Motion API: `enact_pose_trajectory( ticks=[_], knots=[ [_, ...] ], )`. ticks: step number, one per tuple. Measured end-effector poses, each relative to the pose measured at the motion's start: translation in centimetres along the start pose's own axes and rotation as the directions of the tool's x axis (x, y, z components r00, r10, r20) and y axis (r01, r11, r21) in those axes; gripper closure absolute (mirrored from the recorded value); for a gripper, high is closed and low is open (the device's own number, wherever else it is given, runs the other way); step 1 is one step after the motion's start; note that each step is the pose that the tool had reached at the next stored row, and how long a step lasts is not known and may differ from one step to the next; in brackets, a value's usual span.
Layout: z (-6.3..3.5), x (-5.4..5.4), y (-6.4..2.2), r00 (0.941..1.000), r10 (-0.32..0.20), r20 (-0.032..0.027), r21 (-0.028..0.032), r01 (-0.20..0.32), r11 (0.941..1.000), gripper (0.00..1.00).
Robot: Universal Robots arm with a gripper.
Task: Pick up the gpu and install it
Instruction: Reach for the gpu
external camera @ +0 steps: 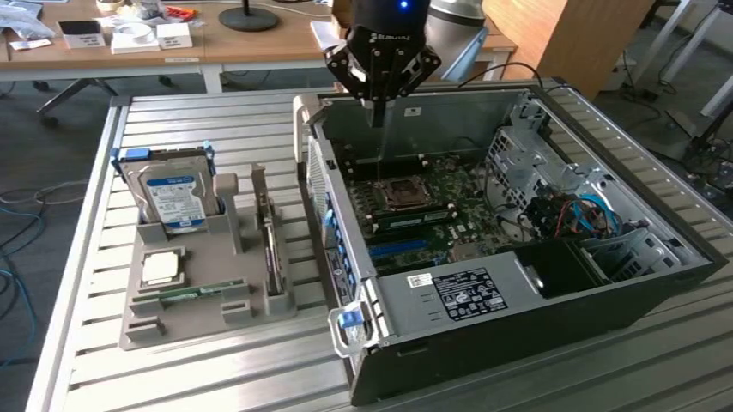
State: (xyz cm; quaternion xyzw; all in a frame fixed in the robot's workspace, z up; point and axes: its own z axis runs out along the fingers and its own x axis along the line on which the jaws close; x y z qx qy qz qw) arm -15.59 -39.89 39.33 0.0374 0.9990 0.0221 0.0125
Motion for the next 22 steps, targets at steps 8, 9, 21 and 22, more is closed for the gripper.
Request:
enact_pose_trajectory(
  ticks=[8, 9, 21, 22],
  knots=[
    [-0.02, 1.1, -0.08, 1.0000, 0.000, 0.0000, -0.0001, 0.000, 1.0000, 0.89],
    [-0.03, 1.2, -0.09, 1.0000, 0.000, 0.0000, 0.0000, 0.000, 1.0000, 0.89],
    [-0.05, 2.1, -0.15, 1.0000, 0.000, 0.0000, -0.0001, 0.000, 1.0000, 0.89],
    [-0.05, 2.1, -0.16, 1.0000, 0.000, 0.0000, 0.0000, 0.000, 1.0000, 0.89]
  ],
)
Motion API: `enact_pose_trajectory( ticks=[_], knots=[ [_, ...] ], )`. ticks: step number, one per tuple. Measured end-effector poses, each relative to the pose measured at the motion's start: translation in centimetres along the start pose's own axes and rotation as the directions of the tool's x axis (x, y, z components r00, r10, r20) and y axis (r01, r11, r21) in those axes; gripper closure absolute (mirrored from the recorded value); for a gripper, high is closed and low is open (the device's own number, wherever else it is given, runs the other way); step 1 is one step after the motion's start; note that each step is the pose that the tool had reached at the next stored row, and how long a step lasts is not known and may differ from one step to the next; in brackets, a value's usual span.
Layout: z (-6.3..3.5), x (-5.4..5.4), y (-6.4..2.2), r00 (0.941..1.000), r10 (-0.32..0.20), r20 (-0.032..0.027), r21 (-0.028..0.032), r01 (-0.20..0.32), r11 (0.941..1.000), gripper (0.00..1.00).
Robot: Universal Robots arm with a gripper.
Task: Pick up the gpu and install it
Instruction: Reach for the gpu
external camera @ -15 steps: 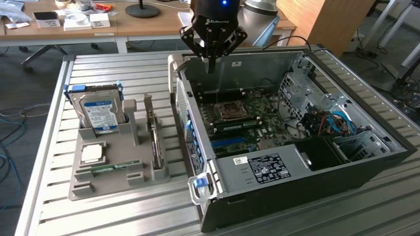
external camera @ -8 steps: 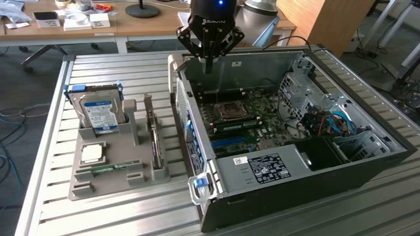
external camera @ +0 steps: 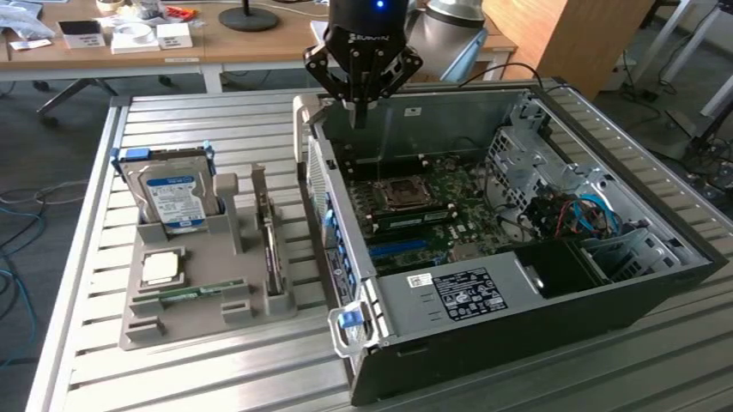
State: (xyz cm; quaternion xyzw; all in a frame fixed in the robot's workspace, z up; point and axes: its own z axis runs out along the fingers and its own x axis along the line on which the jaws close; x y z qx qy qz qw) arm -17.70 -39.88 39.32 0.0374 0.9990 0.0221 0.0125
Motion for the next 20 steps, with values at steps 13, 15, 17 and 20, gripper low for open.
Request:
enact_pose_trajectory(
  ticks=[13, 15, 17, 20],
  knots=[
    [-0.01, 0.39, -0.03, 1.0000, 0.000, 0.0000, 0.0000, 0.000, 1.0000, 0.89],
    [-0.01, 0.50, -0.04, 1.0000, 0.000, 0.0000, 0.0000, 0.000, 1.0000, 0.89],
    [-0.02, 0.61, -0.05, 1.0000, 0.000, 0.0000, 0.0000, 0.000, 1.0000, 0.89],
    [-0.02, 0.86, -0.07, 1.0000, 0.000, 0.0000, 0.0000, 0.000, 1.0000, 0.89]
  ],
)
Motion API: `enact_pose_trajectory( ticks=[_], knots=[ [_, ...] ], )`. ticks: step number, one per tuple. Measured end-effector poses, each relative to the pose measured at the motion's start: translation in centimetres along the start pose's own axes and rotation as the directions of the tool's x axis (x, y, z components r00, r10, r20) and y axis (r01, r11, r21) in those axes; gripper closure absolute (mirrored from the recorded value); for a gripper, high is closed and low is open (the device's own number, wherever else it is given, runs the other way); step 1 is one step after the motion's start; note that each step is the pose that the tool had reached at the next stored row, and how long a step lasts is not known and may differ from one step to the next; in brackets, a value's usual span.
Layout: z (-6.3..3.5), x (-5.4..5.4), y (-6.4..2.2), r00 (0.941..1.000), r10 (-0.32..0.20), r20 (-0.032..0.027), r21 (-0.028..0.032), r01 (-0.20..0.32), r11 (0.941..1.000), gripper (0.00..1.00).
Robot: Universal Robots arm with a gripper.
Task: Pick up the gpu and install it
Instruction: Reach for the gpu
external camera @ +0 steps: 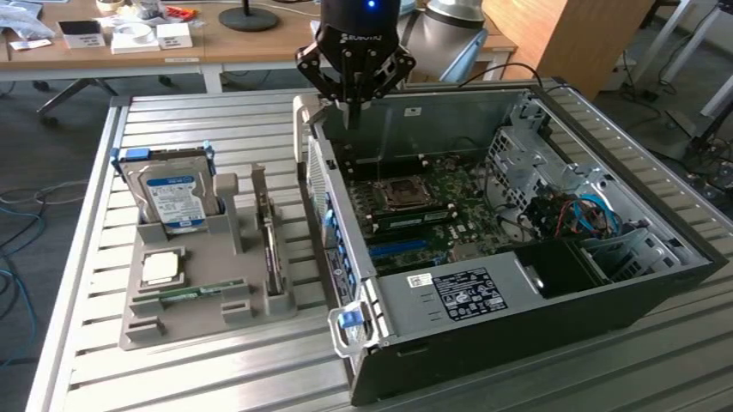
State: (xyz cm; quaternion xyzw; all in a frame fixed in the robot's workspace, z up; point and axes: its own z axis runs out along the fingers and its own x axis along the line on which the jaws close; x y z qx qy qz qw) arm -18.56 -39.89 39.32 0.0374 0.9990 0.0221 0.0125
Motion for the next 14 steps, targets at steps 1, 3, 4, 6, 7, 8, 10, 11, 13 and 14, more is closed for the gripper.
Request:
enact_pose_trajectory(
  ticks=[1, 3, 4, 6, 7, 8, 10, 11, 13, 14],
  knots=[
    [0.00, 0.1, -0.01, 1.0000, 0.000, 0.0000, 0.0000, 0.000, 1.0000, 0.89],
    [0.00, 0.3, -0.02, 1.0000, 0.000, 0.0000, 0.0000, 0.000, 1.0000, 0.89],
    [-0.01, 0.4, -0.03, 1.0000, 0.000, 0.0000, 0.0000, 0.000, 1.0000, 0.89],
    [-0.01, 0.6, -0.04, 1.0000, 0.000, 0.0000, 0.0000, 0.000, 1.0000, 0.89],
    [-0.01, 0.7, -0.05, 1.0000, 0.000, 0.0000, 0.0000, 0.000, 1.0000, 0.89],
    [-0.01, 0.8, -0.06, 1.0000, 0.000, 0.0000, 0.0000, 0.000, 1.0000, 0.89],
    [-0.01, 0.9, -0.07, 1.0000, 0.000, 0.0000, -0.0001, 0.000, 1.0000, 0.89],
    [-0.02, 1.0, -0.08, 1.0000, 0.000, 0.0000, 0.0000, 0.000, 1.0000, 0.89],
    [-0.01, 1.1, -0.08, 1.0000, 0.000, 0.0000, -0.0001, 0.000, 1.0000, 0.89],
    [-0.02, 1.2, -0.08, 1.0000, 0.000, 0.0000, -0.0001, 0.000, 1.0000, 0.89]
  ],
)
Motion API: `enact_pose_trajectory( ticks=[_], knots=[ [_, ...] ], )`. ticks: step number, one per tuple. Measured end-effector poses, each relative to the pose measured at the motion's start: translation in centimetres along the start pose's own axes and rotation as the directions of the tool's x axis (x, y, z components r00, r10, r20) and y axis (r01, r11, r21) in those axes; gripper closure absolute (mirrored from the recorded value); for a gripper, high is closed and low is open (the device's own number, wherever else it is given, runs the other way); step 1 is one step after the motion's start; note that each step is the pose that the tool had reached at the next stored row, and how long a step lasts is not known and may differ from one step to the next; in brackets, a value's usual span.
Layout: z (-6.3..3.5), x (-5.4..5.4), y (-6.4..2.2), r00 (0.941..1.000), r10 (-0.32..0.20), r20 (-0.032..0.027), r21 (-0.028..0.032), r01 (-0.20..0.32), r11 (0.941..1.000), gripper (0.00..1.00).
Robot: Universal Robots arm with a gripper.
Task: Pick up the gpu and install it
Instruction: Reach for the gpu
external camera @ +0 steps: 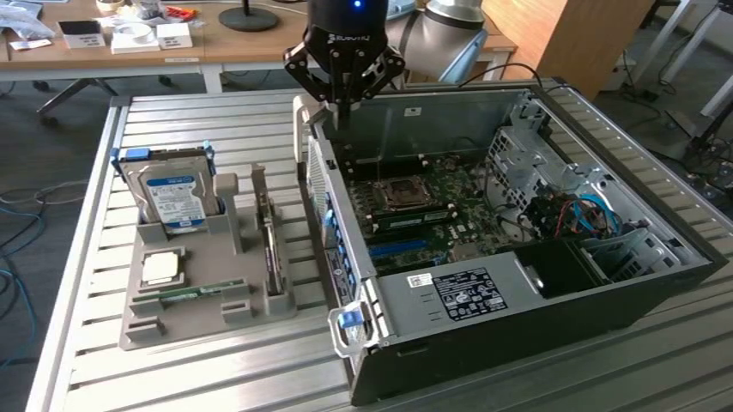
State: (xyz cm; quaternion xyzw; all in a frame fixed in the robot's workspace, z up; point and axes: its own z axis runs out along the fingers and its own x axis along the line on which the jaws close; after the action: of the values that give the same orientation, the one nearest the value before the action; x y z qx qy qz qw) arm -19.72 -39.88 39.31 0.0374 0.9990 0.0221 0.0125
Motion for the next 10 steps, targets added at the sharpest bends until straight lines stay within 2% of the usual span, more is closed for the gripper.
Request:
enact_pose_trajectory(
  ticks=[10],
  knots=[
    [-0.01, 0.20, -0.02, 1.0000, 0.000, 0.0000, 0.0001, 0.000, 1.0000, 0.89]
  ],
)
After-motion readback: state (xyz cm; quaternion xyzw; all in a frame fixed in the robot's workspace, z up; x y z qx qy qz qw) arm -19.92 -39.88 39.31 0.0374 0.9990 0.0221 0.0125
